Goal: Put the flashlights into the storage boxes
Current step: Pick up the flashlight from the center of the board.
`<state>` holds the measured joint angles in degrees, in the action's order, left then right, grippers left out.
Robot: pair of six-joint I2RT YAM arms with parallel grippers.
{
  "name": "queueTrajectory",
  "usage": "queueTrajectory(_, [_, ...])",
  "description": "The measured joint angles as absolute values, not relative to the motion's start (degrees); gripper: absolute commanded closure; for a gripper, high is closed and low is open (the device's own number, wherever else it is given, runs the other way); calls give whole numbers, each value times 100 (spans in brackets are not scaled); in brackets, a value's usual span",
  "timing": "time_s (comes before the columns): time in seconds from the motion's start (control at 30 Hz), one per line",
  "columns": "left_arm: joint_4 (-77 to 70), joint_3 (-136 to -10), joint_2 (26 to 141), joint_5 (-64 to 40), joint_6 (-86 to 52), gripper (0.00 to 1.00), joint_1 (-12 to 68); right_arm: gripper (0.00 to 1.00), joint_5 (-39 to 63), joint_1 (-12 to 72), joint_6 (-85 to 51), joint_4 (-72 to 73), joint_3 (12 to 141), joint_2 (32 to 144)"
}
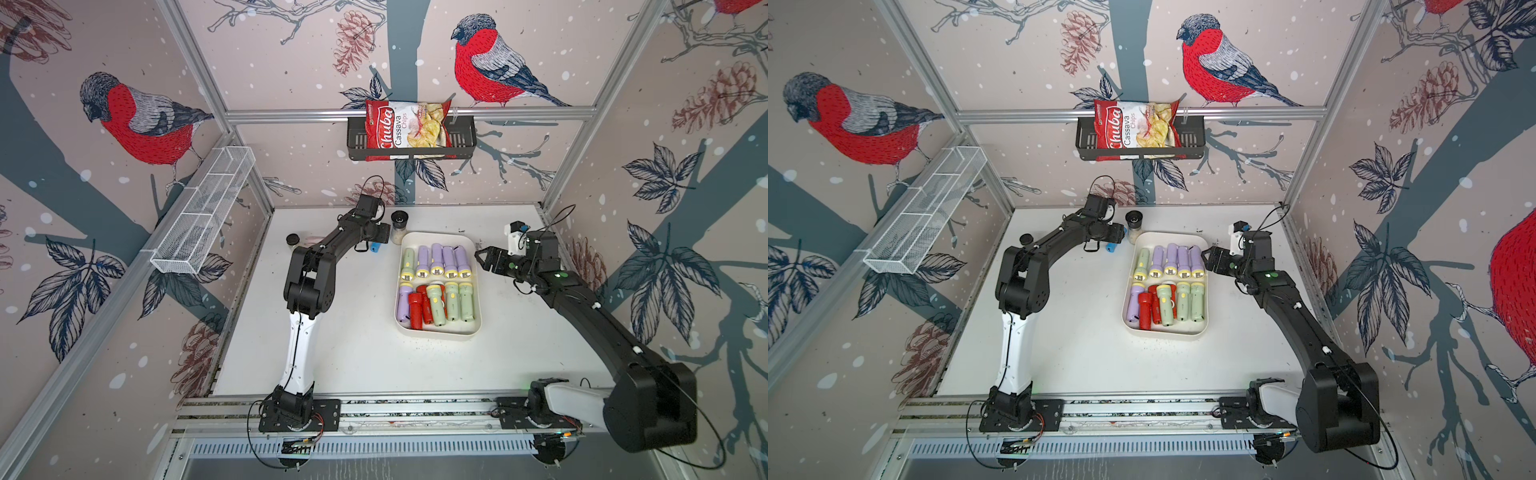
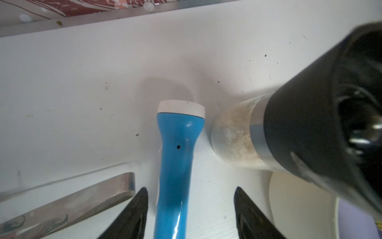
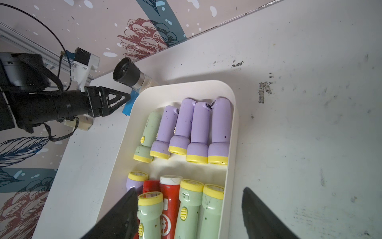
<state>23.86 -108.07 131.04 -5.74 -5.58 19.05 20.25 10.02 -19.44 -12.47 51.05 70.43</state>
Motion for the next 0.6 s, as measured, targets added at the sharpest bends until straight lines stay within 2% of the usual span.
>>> queueTrajectory(0.3, [2720, -11255, 13609, -263, -554, 40, 1990, 22, 2047, 934, -1822, -1251, 5109, 7065])
queueTrajectory(0.6, [2880, -11181, 13675, -115, -530, 49, 2008, 22, 2088, 897, -1815, -1251, 5109, 7065])
